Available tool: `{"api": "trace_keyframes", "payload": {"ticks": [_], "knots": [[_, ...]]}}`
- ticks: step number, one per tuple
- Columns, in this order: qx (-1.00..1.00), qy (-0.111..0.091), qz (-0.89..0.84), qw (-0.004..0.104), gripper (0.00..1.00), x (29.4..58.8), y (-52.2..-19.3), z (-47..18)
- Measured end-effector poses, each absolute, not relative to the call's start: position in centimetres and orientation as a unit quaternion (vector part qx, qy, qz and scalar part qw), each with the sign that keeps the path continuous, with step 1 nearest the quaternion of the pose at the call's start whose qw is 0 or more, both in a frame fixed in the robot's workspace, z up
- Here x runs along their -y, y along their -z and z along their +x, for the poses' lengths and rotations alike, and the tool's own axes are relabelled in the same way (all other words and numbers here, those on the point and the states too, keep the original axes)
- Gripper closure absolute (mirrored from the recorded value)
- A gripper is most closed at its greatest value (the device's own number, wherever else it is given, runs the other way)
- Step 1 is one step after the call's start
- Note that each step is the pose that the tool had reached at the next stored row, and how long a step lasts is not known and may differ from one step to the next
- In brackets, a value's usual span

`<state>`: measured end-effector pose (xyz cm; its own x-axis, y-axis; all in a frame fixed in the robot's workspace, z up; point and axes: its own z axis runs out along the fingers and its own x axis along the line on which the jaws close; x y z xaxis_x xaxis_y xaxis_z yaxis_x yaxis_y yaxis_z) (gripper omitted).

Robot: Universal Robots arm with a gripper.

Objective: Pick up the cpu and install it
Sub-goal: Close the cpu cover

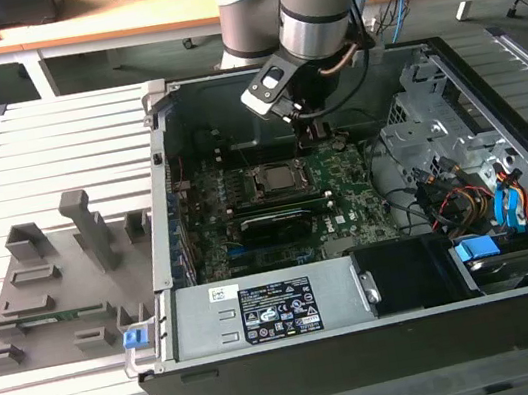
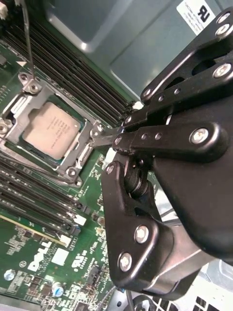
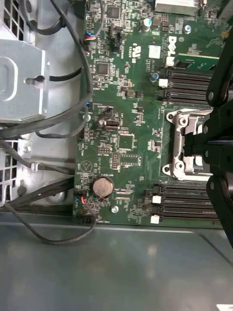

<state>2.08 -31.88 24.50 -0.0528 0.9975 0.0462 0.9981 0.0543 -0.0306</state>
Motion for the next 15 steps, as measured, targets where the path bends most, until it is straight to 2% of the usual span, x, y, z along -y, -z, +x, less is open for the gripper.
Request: {"api": "trace_keyframes", "payload": {"ticks": [15], "knots": [[0.726, 0.005, -0.688, 0.027, 0.89, 31.9, -23.1, -1.3]]}}
